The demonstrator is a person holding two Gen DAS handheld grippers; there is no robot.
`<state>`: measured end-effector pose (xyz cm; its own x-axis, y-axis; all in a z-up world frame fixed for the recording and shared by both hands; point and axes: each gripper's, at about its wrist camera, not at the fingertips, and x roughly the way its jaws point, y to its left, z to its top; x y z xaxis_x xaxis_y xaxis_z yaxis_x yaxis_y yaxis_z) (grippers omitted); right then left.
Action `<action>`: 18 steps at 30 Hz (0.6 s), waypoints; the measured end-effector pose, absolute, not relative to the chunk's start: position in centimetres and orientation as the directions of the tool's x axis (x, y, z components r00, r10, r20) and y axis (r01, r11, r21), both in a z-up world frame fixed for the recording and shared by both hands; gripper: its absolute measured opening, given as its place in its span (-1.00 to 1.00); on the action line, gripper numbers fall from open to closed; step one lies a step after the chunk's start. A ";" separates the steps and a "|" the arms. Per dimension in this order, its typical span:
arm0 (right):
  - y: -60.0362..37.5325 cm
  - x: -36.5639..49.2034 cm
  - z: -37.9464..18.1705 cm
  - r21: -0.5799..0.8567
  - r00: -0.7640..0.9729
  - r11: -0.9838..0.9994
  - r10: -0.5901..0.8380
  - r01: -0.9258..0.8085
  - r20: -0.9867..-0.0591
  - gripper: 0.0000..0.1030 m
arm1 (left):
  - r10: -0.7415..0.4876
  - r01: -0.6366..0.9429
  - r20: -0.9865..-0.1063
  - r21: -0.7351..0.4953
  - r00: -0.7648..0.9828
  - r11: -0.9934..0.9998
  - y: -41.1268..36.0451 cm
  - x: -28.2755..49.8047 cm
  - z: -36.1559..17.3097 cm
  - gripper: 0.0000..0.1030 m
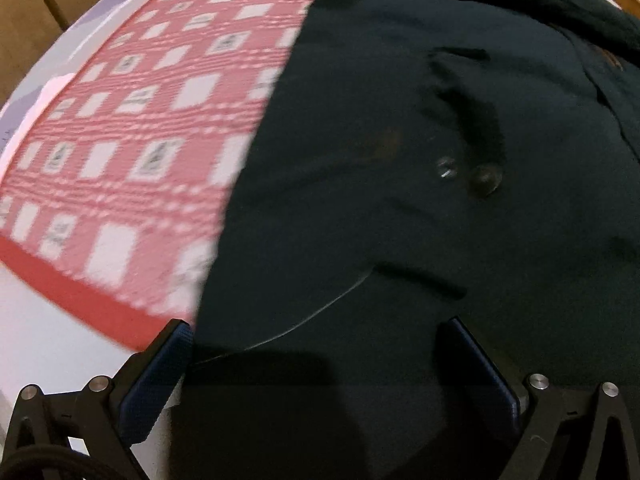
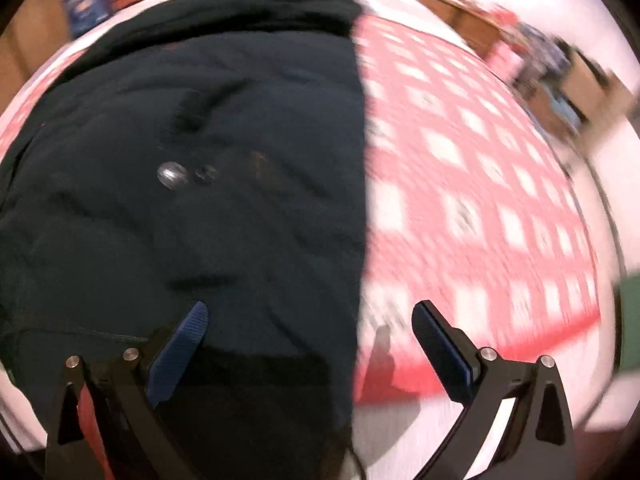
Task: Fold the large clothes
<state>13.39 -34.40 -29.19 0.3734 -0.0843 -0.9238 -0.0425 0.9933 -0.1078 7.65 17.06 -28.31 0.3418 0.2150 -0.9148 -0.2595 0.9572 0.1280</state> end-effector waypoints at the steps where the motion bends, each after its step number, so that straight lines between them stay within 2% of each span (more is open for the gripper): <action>1: -34.6 12.5 -28.9 -0.115 0.369 0.993 -0.103 -0.010 -0.924 0.99 | 0.216 -0.248 -0.915 0.133 0.342 0.960 17.4 6.9 -28.1 1.00; 5: -33.9 8.6 -27.8 -0.124 0.378 0.990 -0.141 0.069 -0.915 0.99 | 0.214 -0.202 -0.914 0.151 0.346 0.968 18.5 4.3 -27.9 1.00; 8: -32.7 5.8 -28.0 -0.153 0.346 0.986 -0.165 0.062 -0.924 0.99 | 0.221 -0.193 -0.914 0.162 0.341 0.968 19.5 2.5 -27.7 1.00; 12: -34.7 1.9 -28.6 -0.156 0.275 0.972 -0.200 0.174 -0.940 0.99 | 0.232 -0.216 -0.916 0.166 0.328 0.962 21.4 -0.1 -27.4 1.00; 18: -37.0 -5.2 -27.6 -0.288 0.181 0.936 -0.325 0.202 -0.928 0.99 | 0.250 -0.166 -0.909 0.205 0.334 0.965 22.1 -4.0 -26.2 1.00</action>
